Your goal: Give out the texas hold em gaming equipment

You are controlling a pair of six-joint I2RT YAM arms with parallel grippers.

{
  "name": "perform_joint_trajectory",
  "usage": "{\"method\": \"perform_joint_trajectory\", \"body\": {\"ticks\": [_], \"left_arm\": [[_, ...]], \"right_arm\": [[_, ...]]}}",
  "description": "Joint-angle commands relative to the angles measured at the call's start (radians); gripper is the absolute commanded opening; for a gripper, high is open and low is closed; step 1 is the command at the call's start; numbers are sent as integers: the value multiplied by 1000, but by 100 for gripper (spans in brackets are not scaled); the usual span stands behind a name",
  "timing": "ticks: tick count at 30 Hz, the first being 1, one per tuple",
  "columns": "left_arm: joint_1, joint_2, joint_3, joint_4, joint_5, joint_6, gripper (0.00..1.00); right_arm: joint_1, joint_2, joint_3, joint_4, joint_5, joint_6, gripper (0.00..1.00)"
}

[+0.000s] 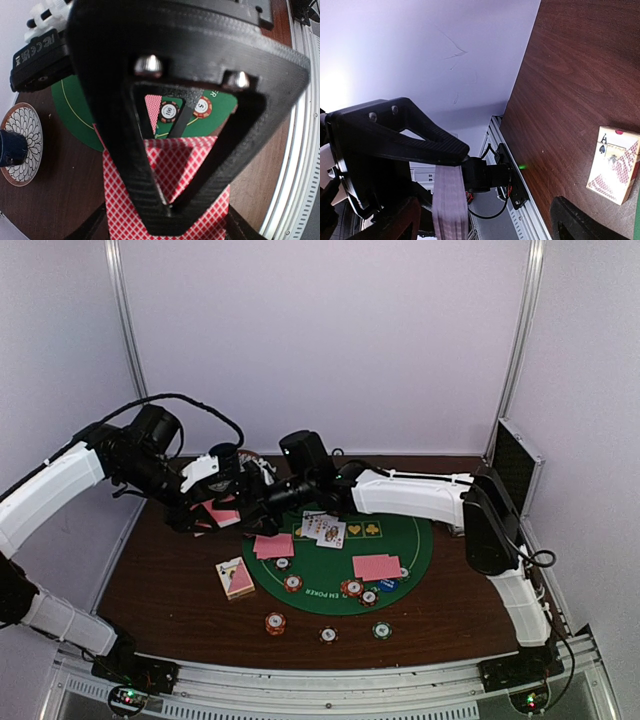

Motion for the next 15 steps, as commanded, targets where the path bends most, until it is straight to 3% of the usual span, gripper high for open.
{"method": "perform_joint_trajectory", "body": {"ticks": [1, 15], "left_arm": [[-6, 21, 55, 35, 19, -9, 0], [-6, 35, 44, 77, 35, -9, 0]], "right_arm": [[5, 31, 66, -67, -33, -39, 92], [-27, 37, 119, -251, -36, -209, 85]]}}
